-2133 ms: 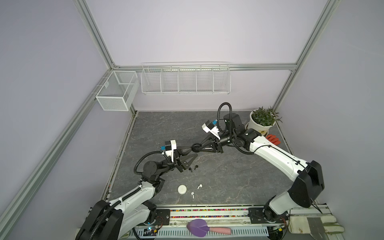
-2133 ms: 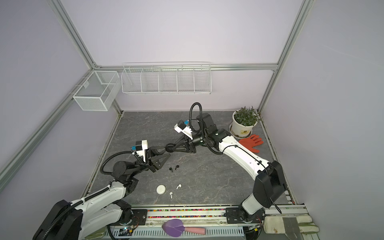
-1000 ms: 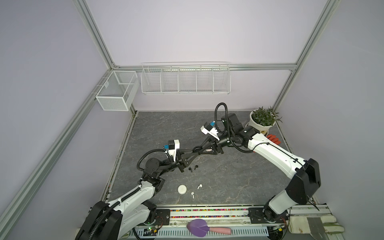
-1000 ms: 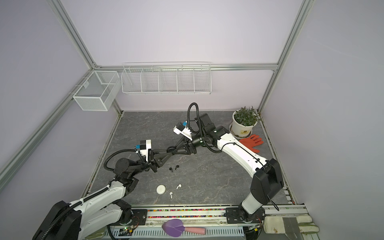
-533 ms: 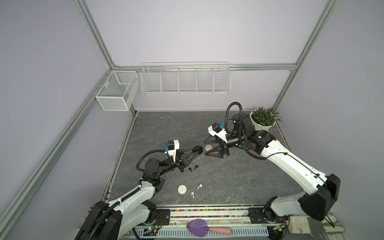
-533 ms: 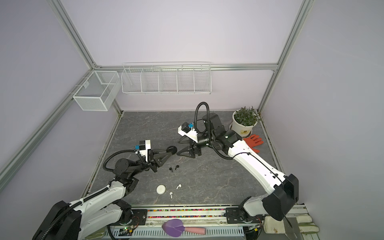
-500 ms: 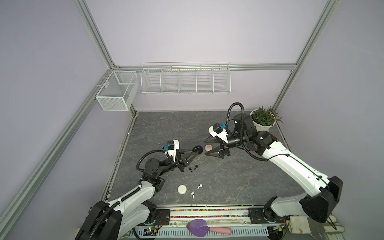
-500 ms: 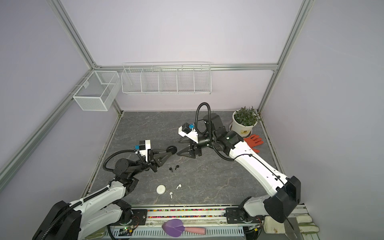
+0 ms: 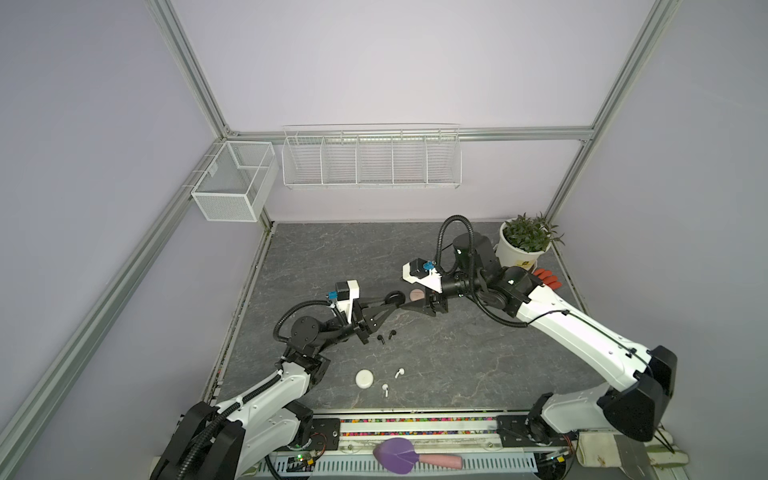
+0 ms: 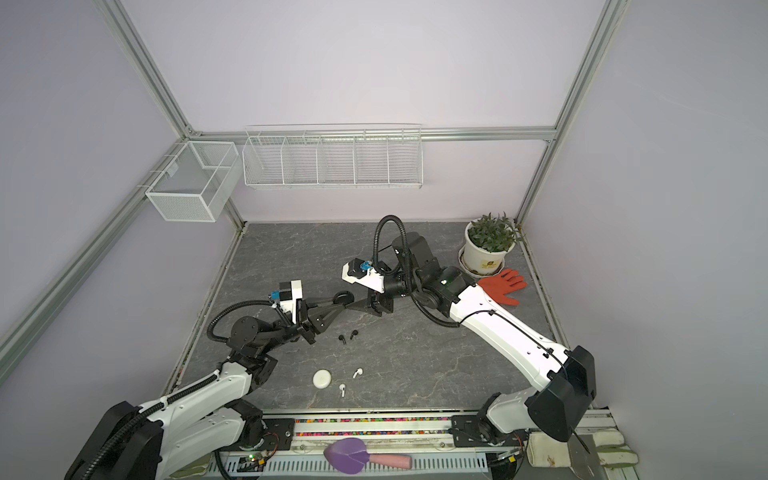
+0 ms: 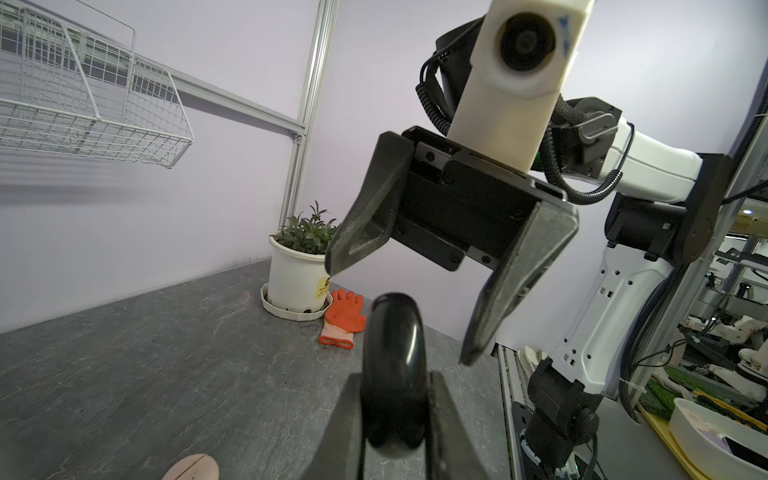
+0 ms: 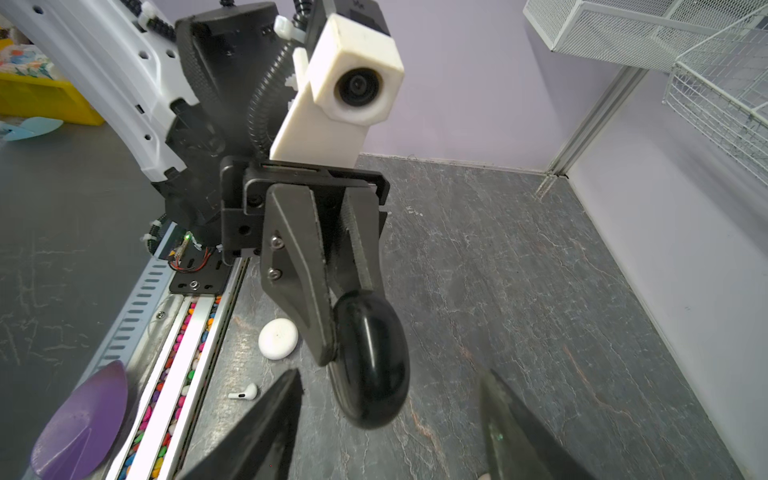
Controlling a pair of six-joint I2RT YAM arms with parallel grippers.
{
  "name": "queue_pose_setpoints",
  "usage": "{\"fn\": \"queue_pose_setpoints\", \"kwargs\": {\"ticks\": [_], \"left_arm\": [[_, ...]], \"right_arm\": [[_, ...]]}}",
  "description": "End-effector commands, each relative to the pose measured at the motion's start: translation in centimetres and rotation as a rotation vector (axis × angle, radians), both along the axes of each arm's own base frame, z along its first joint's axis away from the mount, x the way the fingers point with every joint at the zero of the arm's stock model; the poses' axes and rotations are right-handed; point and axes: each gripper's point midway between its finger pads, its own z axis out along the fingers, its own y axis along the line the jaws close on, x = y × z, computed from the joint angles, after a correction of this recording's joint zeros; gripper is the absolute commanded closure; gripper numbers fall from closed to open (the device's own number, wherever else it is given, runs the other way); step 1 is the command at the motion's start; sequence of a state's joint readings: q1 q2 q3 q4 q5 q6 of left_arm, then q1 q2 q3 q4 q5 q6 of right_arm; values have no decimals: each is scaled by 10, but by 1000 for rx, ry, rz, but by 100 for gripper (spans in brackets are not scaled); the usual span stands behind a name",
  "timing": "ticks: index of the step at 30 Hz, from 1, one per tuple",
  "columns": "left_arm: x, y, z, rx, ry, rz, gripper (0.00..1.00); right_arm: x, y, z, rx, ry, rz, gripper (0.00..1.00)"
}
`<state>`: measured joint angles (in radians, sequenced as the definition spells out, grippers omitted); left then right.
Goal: Insert the wireless bluetooth earbuds into the charging case
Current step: 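Pull the black case lid open with the right gripper while the left gripper holds it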
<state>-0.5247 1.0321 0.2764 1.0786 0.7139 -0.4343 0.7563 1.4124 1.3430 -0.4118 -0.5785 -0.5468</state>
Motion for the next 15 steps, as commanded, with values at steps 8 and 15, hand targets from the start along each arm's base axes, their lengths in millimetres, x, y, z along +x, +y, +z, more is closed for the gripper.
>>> {"fn": "queue_pose_setpoints", "kwargs": {"ticks": [8, 15], "left_arm": [[-4, 3, -5, 7, -7, 15, 100], [-5, 4, -5, 4, -7, 12, 100]], "right_arm": [[12, 10, 12, 27, -75, -29, 34], [18, 14, 15, 32, -80, -45, 34]]}}
